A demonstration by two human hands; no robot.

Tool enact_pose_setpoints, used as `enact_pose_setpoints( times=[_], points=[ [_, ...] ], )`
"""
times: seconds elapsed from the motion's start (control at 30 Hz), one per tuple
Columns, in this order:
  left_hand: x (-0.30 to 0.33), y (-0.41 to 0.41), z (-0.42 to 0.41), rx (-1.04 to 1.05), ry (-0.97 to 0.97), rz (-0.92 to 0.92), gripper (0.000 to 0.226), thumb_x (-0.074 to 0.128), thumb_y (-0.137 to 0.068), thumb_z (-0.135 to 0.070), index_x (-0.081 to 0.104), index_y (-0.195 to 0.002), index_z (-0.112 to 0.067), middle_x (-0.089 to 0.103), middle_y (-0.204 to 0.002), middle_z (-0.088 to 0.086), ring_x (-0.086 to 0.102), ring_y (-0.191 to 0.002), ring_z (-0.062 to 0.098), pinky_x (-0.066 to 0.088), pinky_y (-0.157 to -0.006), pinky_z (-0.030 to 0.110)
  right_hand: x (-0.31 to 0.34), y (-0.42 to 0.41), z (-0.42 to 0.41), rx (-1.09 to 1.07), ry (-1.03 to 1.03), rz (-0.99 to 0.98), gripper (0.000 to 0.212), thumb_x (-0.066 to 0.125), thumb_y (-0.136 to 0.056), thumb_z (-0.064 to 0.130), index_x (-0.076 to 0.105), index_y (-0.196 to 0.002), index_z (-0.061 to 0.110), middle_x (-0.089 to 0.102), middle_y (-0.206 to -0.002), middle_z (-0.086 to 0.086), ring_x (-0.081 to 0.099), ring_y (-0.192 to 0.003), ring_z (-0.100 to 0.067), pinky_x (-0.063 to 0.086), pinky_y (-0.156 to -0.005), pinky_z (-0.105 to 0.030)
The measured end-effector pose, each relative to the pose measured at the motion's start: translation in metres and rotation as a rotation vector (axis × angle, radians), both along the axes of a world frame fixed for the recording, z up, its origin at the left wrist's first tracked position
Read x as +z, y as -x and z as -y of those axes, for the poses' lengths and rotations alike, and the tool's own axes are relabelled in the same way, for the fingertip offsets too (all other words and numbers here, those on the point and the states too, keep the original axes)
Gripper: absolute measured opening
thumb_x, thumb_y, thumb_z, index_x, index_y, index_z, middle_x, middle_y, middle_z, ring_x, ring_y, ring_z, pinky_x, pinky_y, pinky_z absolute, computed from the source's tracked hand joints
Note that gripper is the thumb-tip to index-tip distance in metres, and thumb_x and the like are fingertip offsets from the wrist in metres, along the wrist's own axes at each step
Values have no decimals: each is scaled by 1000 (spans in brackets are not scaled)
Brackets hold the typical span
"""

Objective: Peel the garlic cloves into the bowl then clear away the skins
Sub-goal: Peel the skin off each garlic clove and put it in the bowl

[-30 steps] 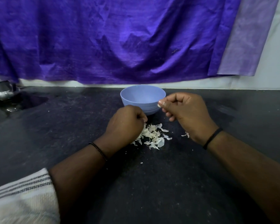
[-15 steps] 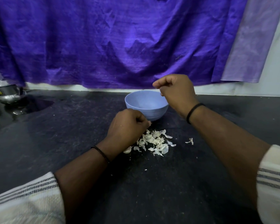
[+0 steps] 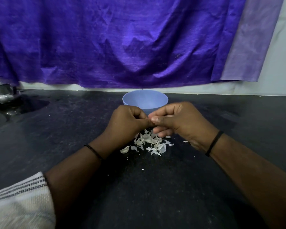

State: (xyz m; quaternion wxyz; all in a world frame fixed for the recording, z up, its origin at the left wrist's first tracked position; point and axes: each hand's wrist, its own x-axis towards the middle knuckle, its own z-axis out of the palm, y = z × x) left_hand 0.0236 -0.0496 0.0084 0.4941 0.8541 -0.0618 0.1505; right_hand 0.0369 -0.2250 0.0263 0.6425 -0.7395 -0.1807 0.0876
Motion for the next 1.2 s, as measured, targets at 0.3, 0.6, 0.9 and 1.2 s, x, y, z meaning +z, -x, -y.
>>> enact_pose_setpoints(
  times=[0.3, 0.6, 0.9, 1.2],
  points=[
    [5, -1, -4, -7, 168, -5, 22, 55, -97, -6, 69, -109, -19, 64, -86, 6, 59, -61, 11, 43, -48, 19, -2, -4, 12, -180, 261, 269, 7, 71, -91, 16, 74, -85, 18, 72, -63, -7, 62, -49, -13, 50, -51, -24],
    [-7, 4, 4, -97, -100, 133, 18, 60, -96, -23, 72, -83, -18, 69, -66, -3, 62, -57, 6, 49, -55, 27, -4, 2, 2, 59, 99, 84, 24, 74, -85, 28, 70, -95, 6, 74, -74, -10, 66, -63, -16, 49, -54, -21],
    [7, 6, -5, -187, 197, -61, 11, 72, -88, -15, 74, -94, -6, 70, -72, 9, 57, -51, 15, 38, -42, 23, 1, -7, 17, 112, 224, 156, 19, 51, -103, 15, 70, -101, 11, 77, -85, -6, 72, -76, -17, 47, -66, -24],
    [4, 2, -10, -17, -6, 17, 17, 89, -67, -23, 74, -62, -17, 71, -62, 0, 64, -58, 7, 49, -63, 23, -1, -10, 23, -45, 686, 544, 20, 82, -78, 22, 75, -93, 34, 70, -81, 14, 64, -79, 1, 51, -75, -26]
  ],
)
